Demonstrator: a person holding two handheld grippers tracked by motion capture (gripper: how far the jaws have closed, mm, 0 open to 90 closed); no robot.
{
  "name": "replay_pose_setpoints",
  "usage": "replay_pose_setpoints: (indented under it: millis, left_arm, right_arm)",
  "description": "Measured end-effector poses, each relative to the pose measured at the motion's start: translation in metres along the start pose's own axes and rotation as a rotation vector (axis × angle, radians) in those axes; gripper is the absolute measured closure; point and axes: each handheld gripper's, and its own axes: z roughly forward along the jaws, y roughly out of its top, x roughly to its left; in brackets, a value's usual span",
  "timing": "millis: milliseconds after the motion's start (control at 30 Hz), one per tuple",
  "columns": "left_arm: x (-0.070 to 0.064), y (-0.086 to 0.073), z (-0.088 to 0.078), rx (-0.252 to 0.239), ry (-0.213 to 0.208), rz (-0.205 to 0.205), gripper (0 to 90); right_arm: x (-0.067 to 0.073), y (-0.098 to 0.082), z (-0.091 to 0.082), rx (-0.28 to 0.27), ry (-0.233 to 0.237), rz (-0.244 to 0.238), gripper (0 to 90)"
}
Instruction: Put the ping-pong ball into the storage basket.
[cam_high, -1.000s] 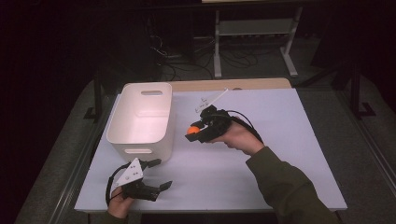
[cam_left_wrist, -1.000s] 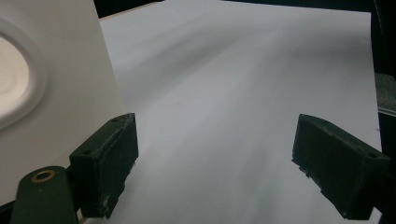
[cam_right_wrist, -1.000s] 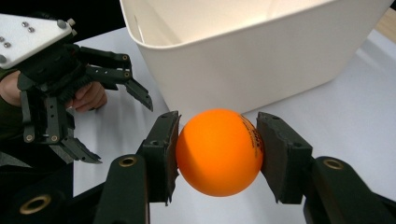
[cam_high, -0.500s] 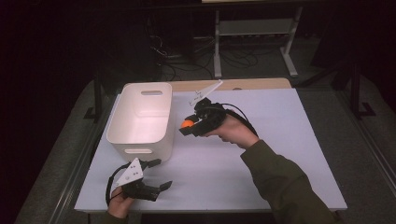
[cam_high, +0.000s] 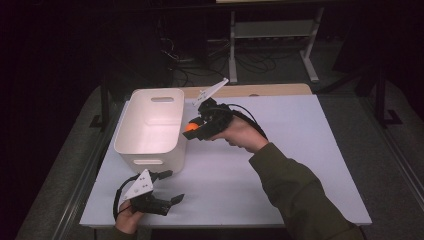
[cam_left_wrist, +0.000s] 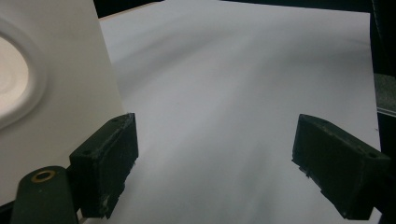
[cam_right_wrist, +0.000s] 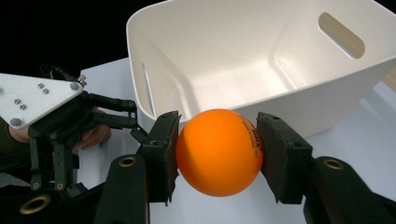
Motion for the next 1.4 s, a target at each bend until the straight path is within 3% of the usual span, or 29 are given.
replay_pose_setpoints:
  millis: [733, 1400]
  left_arm:
    - [0.000, 0.000, 0.000, -0.001, -0.002, -0.001, 14.1]
    - [0.000, 0.000, 0.000, -0.005, -0.004, -0.001, 14.1]
  right_arm:
    - [0.004, 0.028, 0.035, 0.014, 0.005, -0.034, 49.4]
    - [0.008, 0.031, 0.067, 0.056, 0.013, -0.058, 48.7]
